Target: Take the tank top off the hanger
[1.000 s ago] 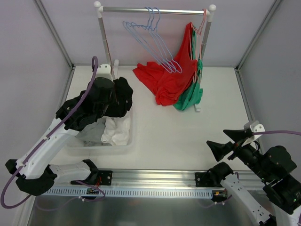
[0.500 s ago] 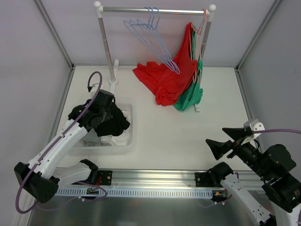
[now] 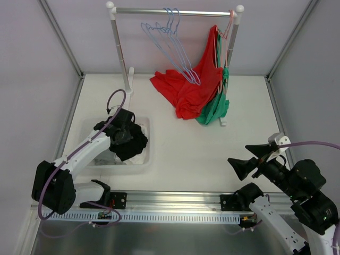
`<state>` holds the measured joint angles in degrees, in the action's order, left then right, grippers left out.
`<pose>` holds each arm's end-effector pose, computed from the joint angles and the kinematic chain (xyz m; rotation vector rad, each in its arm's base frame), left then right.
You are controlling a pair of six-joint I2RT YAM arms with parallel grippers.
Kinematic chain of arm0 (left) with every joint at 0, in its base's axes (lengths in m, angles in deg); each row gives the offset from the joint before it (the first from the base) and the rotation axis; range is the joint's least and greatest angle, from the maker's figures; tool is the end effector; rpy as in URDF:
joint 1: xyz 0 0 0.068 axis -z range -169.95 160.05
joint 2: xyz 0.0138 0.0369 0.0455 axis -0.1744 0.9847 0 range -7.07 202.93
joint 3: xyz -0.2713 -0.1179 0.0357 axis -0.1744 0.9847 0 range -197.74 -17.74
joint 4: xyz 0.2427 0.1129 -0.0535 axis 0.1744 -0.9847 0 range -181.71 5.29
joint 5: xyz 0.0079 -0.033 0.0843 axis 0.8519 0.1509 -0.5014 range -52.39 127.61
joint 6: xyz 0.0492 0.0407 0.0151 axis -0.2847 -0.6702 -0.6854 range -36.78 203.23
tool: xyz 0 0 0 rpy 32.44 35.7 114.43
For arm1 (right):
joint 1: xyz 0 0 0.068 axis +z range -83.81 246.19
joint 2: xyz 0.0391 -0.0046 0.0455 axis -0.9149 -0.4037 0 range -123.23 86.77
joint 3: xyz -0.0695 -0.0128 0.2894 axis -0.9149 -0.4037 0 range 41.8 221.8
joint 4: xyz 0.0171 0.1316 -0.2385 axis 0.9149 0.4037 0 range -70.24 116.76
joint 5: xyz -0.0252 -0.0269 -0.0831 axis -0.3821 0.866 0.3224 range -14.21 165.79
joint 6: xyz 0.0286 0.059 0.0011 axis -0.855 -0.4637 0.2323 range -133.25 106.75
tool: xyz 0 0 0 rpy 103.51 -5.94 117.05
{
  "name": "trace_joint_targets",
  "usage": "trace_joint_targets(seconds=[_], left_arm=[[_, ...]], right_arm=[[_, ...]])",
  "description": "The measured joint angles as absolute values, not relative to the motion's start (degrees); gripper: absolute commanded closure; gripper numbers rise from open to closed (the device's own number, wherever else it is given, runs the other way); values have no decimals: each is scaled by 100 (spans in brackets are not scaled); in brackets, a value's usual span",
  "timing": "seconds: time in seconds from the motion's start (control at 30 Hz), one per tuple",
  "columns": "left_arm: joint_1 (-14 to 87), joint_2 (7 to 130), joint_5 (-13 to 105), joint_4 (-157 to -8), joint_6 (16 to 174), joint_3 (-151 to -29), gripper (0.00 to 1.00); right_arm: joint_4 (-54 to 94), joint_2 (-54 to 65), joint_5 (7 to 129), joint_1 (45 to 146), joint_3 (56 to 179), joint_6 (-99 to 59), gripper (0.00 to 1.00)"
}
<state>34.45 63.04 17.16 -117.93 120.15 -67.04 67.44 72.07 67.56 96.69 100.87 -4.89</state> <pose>0.2398 -0.0889 0.2518 -0.4060 2.3975 -0.0254 0.0017 0.0096 0.4025 -0.6506 1.5096 0.4130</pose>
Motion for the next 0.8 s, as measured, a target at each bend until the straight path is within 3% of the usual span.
trace_joint_targets(seconds=[0.3,0.33,0.43,0.63,0.7,0.8], left_arm=[[3432,6444,1797,-10969,12367,-5749,97],[3432,6372,1797,-10927,12376,-5709,84],[3432,6007,1808,-10936,12369,-5668,61],[3432,5178,1852,-11244,12240,-5961,30],[3432,5104,1854,-11371,12155,-6278,12],[3432,4964,1852,-11469,12057,-6638,1]], right_arm=[[6628,7207,6630,9669,9912,-576,0],[6620,7207,6617,9669,9908,-578,0],[6565,7207,6584,9669,9899,-603,0],[6499,7207,6527,9669,9892,-637,1],[6497,7207,6518,9669,9884,-640,1],[6497,7207,6507,9669,9866,-640,0]])
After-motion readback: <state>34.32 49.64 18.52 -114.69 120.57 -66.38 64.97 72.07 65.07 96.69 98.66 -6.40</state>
